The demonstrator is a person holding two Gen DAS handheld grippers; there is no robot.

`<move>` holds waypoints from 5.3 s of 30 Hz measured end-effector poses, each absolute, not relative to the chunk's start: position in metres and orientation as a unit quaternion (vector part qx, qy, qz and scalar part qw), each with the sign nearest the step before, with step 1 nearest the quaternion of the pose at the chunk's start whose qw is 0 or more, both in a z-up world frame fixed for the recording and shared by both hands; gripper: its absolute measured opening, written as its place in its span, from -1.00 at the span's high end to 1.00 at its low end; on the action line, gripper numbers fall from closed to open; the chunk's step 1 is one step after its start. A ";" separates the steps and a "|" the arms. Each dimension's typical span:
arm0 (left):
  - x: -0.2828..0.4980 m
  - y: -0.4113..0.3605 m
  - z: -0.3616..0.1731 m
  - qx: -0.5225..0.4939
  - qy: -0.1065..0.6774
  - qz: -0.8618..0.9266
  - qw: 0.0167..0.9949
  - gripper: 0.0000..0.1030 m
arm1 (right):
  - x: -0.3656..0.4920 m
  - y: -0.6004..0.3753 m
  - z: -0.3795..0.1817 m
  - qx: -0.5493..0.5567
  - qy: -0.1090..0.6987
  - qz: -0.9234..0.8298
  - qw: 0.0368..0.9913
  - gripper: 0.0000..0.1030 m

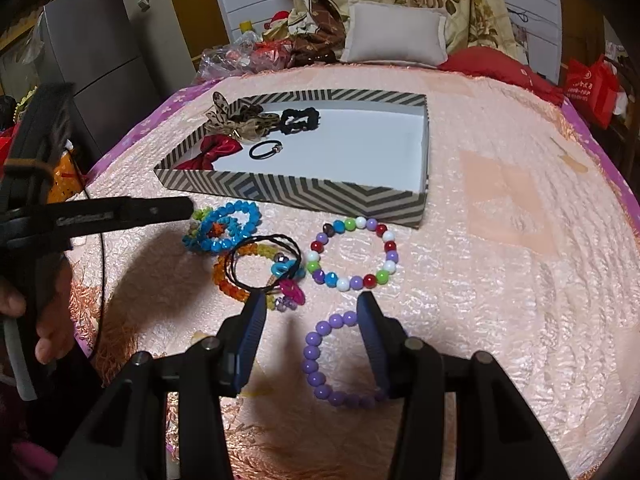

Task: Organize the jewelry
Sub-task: 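Withdraw both tools and move the left tool toward the blue beaded bracelet, then grasp the blue beaded bracelet with the left tool while the right tool grasps the green bead bracelet, then carry both bracelets into the tray and open both tools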

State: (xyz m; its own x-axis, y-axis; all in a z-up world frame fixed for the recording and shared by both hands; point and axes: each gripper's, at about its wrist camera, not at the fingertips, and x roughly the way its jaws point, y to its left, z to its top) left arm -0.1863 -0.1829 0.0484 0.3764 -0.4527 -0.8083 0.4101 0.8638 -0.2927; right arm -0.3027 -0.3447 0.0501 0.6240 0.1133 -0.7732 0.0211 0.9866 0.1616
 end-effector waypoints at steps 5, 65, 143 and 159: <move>-0.179 -0.200 0.031 0.012 0.515 -0.239 0.823 0.54 | -0.302 -0.350 0.047 0.088 0.435 0.029 0.895 0.05; -0.157 -0.063 0.023 -0.116 0.541 -0.205 0.808 0.71 | -0.205 -0.245 0.030 0.106 0.445 0.233 0.858 0.66; -0.059 -0.161 0.042 -0.046 0.521 -0.199 0.829 0.90 | -0.115 -0.332 0.056 0.192 0.451 0.142 0.860 0.65; -0.066 -0.151 0.033 -0.040 0.522 -0.183 0.832 0.82 | -0.122 -0.355 0.041 0.180 0.479 0.048 0.858 0.32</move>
State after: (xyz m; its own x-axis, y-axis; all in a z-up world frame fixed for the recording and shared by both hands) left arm -0.0665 -0.1514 0.0331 0.3874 -0.3467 -0.8542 0.2621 0.9298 -0.2585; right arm -0.1216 -0.3552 0.0412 0.5373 0.2535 -0.8044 0.0903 0.9310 0.3537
